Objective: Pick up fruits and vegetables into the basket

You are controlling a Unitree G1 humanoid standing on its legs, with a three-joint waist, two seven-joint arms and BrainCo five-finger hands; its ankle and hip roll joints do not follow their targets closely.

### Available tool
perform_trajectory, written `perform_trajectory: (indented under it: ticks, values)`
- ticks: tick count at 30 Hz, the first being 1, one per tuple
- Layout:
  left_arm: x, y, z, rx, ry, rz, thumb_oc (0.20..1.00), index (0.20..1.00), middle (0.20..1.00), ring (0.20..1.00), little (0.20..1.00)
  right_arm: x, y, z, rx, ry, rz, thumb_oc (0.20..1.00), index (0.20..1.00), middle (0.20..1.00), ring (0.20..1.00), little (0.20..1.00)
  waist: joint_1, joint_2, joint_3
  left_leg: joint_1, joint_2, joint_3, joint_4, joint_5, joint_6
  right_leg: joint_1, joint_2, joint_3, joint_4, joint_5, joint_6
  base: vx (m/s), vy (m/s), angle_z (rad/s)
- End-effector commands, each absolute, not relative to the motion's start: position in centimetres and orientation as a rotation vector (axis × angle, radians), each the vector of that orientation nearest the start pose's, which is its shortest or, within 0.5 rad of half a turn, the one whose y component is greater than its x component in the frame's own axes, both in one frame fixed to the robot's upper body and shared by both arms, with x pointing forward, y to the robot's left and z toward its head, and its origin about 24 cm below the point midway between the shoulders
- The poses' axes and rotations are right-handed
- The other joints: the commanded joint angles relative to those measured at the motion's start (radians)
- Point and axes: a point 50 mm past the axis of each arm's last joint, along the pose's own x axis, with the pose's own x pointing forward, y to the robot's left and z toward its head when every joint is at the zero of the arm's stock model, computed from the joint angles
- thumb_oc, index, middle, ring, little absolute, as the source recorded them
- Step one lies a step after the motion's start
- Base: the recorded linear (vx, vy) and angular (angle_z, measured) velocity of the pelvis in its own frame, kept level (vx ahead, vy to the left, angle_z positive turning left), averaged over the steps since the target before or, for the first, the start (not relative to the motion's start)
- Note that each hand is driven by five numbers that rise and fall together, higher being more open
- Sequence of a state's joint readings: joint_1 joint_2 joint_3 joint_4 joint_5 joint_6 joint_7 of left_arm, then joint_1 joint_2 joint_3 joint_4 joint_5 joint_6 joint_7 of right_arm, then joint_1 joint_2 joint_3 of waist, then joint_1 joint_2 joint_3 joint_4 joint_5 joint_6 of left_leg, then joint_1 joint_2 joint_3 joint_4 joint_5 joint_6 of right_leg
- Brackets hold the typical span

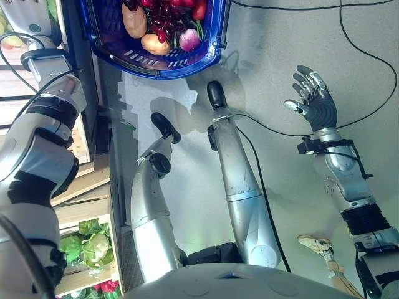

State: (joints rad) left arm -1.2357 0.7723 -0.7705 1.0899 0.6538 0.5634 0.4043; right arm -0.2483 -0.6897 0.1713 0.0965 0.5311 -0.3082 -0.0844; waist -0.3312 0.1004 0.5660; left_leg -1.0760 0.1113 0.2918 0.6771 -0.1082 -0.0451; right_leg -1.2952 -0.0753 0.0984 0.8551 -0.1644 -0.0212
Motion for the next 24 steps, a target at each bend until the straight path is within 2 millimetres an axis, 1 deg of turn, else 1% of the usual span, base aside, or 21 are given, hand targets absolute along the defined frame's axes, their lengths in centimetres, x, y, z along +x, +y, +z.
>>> perform_trajectory:
  ticks: [1,8,15,21,24]
  values:
    - [35.8,35.7,22.6,1.775,0.423,0.954,0.2,0.2,0.2,0.2,0.2,28.6,-23.3,14.7,-0.131,-0.438,0.079,1.0,1.0,1.0,1.0,1.0,-0.018,-0.018,-0.046,-0.013,-0.04,0.006,0.047,-0.066,0.017,0.01,0.068,-0.008,0.01,-0.013,0.047,0.0,0.0,0.0]
    - [35.2,36.5,21.9,1.666,0.352,1.003,0.2,0.2,0.2,0.2,0.2,28.5,-23.4,15.2,-0.141,-0.459,0.074,1.0,1.0,1.0,1.0,1.0,-0.007,-0.023,-0.046,0.009,-0.042,0.001,0.039,-0.061,0.014,0.042,0.063,-0.017,-0.004,-0.012,0.044,-0.02,0.007,0.01]
    - [35.2,36.3,21.2,1.557,0.273,0.955,0.2,0.2,0.2,0.2,0.2,27.9,-23.1,15.1,-0.159,-0.459,0.1,1.0,1.0,1.0,1.0,1.0,0.006,-0.027,-0.046,0.081,-0.043,-0.003,0.003,-0.052,0.012,0.12,0.05,-0.033,-0.041,-0.007,0.047,-0.05,0.009,0.05]
    - [34.9,36.6,19.4,1.266,0.205,0.88,0.2,0.2,0.2,0.2,0.2,27.4,-23.0,14.6,-0.201,-0.431,0.127,1.0,1.0,1.0,1.0,1.0,0.021,-0.024,-0.046,0.18,-0.055,-0.005,-0.041,-0.044,0.013,0.223,0.034,-0.05,-0.095,-0.001,0.051,-0.03,0.019,0.02]
    - [34.5,36.7,18.5,1.17,0.174,0.837,0.2,0.2,0.2,0.2,0.2,27.0,-23.1,14.6,-0.248,-0.414,0.136,1.0,1.0,1.0,1.0,1.0,0.028,-0.017,-0.046,0.239,-0.065,-0.008,-0.061,-0.043,0.015,0.284,0.029,-0.055,-0.115,-0.004,0.051,-0.01,0.04,0.01]
